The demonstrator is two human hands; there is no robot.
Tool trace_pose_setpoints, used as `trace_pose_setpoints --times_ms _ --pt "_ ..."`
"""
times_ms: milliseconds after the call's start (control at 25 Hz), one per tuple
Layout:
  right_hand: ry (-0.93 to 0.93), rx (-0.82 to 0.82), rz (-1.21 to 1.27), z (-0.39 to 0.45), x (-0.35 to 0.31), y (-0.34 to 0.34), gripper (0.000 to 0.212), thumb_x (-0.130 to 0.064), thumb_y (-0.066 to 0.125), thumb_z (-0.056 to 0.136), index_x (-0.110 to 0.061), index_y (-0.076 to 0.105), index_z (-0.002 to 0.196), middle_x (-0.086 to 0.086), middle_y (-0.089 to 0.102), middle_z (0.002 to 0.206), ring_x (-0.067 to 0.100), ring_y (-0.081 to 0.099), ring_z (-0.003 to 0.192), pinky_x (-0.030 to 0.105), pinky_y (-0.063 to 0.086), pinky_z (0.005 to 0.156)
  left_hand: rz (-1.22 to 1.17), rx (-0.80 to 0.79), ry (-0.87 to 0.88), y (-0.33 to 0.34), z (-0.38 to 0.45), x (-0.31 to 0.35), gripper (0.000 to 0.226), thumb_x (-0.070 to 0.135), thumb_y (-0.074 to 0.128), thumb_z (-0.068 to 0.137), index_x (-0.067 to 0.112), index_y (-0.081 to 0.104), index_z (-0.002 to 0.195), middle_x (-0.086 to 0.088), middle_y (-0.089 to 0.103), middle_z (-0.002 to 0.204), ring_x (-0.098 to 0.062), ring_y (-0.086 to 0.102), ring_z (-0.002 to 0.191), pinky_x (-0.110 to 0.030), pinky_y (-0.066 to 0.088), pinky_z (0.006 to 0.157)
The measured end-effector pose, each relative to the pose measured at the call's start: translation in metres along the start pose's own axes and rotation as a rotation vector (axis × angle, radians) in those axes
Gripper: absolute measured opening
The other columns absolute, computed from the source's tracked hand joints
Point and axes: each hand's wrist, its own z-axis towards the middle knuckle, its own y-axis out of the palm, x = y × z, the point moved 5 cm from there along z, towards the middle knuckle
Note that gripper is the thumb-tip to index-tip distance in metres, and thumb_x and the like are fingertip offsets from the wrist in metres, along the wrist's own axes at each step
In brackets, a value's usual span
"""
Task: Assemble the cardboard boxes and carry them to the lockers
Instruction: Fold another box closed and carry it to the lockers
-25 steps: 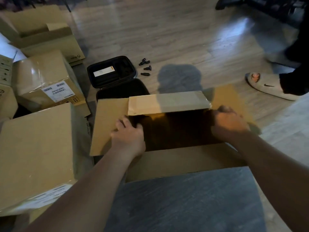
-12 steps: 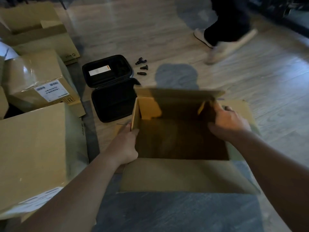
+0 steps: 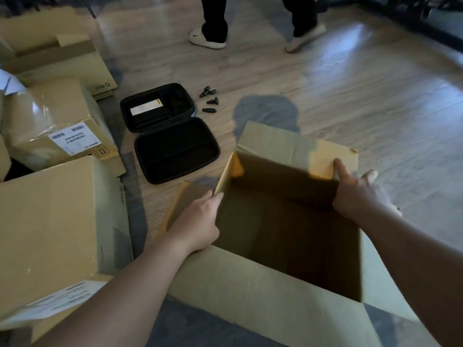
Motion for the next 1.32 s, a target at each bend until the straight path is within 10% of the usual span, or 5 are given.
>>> trace_pose_setpoints --times_ms 280,640,960,1320 --pt "0.023 -0.011 0.034 0.012 0.059 -0.021 0.083 -0.024 0.061 0.084 -0.038 0.022 0.157 0.022 0.056 0.137 0.039 0.056 0.122 0.035 0.035 0.079 -0.2 -0.025 0.097 0.035 0.018 0.07 0.088 -0.012 0.051 0.087 0.024 0.017 0.16 -0.006 0.012 0.166 -0.025 0.014 0.152 -0.036 0.027 0.118" --pt "-0.103 -0.092 0.198 0.011 0.055 -0.019 0.069 -0.041 0.067 0.092 -0.027 0.034 0.151 0.013 0.06 0.126 0.027 0.059 0.105 0.039 0.056 0.083 -0.323 -0.093 0.251 0.078 0.03 0.118 0.069 0.022 0.052 0.102 0.026 0.015 0.16 -0.002 0.02 0.165 -0.022 0.02 0.151 -0.036 0.022 0.118" --pt "-0.584 0.15 0.192 -0.049 -0.107 -0.025 0.034 -0.033 0.057 0.093 -0.02 0.057 0.125 0.004 0.056 0.122 0.024 0.058 0.115 0.037 0.056 0.086 -0.172 -0.037 0.024 0.023 0.036 0.023 0.06 0.039 0.045 0.104 0.021 0.024 0.158 0.0 0.031 0.161 -0.021 0.025 0.149 -0.043 0.026 0.117" --pt "-0.478 -0.267 0.063 -0.106 -0.19 0.087 0.057 -0.032 0.055 0.096 -0.003 0.04 0.143 0.02 0.037 0.144 0.04 0.041 0.132 0.046 0.043 0.105 0.044 -0.107 -0.408 0.022 0.031 -0.138 0.035 0.037 0.056 0.093 0.02 0.058 0.123 -0.004 0.061 0.113 -0.022 0.061 0.096 -0.04 0.055 0.087"
